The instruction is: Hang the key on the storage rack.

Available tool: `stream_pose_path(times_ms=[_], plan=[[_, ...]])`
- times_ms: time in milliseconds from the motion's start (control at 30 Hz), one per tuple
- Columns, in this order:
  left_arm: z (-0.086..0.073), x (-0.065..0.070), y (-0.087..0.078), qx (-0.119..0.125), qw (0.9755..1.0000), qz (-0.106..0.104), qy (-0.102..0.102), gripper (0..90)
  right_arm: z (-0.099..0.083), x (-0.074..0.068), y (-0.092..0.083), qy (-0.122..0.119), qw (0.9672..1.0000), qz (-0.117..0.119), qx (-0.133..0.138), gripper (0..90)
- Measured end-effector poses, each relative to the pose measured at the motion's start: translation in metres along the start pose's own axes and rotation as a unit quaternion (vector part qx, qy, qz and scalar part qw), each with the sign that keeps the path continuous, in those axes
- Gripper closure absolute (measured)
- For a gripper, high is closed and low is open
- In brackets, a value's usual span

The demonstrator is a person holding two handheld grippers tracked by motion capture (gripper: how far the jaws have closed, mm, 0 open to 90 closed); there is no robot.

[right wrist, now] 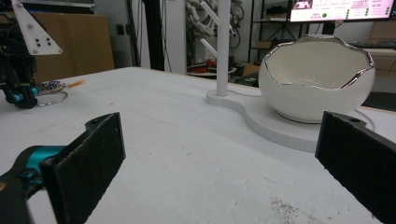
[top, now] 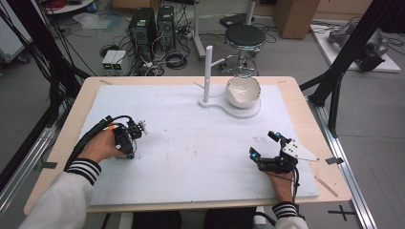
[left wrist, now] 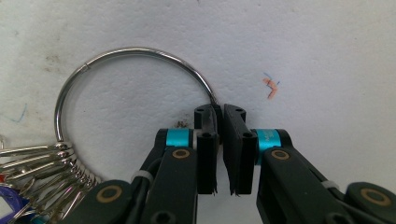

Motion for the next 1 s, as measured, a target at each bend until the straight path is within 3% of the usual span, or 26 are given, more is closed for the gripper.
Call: stream_pose_path(times_ms=[133,200,400,600,833,1000], plan=[[0.0,0.001,0.0,0.003,1.0,0.002,0.0,84.7,0.0,0.0,0.0,0.0,1.0,0.0,0.0,0.9],[-0.001,0.0,-0.001,-0.003,0.9999,0.004,0.013,84.8,0.0,0.0,0.0,0.001,1.0,0.001,0.001,1.0],[-0.002,0.001,-0.01,0.021,0.9996,0.013,0.016,86.3,0.0,0.0,0.0,0.001,1.0,0.0,0.002,0.9],[-0.004,0.002,-0.03,0.046,0.9978,0.038,0.03,86.6,0.0,0.0,0.0,0.001,1.0,0.0,0.001,1.0],[-0.008,-0.001,-0.056,0.099,0.9923,0.066,0.035,87.0,0.0,0.0,0.0,0.0,1.0,0.001,0.001,1.0],[-0.012,-0.002,-0.073,0.155,0.9836,0.083,0.042,87.3,0.0,0.0,0.0,0.001,1.0,0.001,0.001,0.9]])
Point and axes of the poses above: each handheld gripper's, and its own axes: y roughly forward along the jaws, z roughly out of its top, x roughly to its right, the point moved 1 cm from there along y, roughly forward along the jaws, and after that the axes turned 1 degree about -z, right-handed, at the moved point
